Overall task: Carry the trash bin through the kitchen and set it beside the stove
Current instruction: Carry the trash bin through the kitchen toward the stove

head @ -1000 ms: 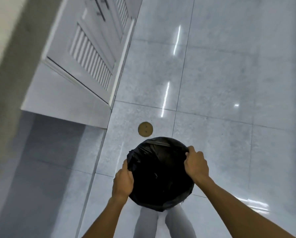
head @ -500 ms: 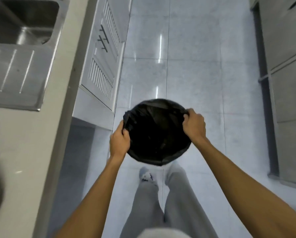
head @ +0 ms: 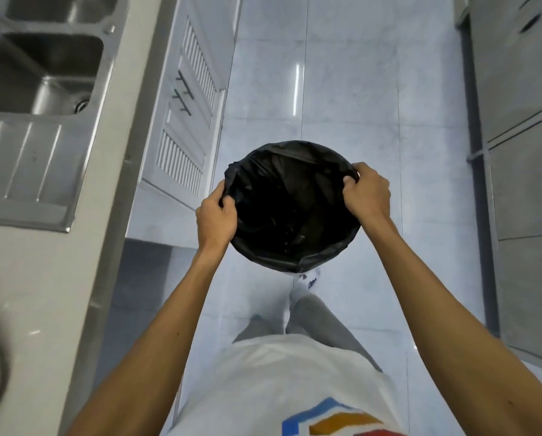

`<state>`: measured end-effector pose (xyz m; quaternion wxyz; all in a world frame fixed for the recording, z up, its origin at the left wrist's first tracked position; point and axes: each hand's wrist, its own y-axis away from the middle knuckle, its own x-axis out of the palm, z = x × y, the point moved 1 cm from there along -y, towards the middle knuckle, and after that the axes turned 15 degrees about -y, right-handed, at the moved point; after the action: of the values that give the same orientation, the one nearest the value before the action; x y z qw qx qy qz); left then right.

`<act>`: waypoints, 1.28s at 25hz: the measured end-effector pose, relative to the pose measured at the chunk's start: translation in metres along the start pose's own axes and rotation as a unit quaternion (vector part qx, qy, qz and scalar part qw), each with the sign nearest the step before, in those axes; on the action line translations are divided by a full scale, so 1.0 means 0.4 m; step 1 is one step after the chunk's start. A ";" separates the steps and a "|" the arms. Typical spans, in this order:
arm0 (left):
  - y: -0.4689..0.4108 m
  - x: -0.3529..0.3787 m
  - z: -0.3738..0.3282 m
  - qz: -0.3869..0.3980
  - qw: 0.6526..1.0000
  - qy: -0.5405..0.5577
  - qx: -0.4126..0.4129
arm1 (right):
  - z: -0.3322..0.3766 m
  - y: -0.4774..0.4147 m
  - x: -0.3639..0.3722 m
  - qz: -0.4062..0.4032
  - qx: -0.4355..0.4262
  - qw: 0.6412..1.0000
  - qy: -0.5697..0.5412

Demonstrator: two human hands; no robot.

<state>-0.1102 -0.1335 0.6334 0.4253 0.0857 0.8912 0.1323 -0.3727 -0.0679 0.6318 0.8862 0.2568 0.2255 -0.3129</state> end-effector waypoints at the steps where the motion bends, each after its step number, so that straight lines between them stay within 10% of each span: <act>1: -0.024 0.003 -0.047 -0.004 1.000 0.013 -0.002 | 0.020 -0.039 -0.016 -0.001 -0.010 1.000 -0.008; 32: -1.438 0.232 -1.173 0.083 0.993 0.076 0.026 | 0.563 -1.606 -0.235 -0.108 0.009 0.985 -0.137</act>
<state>-0.5574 -0.7317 0.6706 0.3419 0.1602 0.9138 0.1496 -0.8156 -0.5929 0.6554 0.8673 0.1938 0.1258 -0.4410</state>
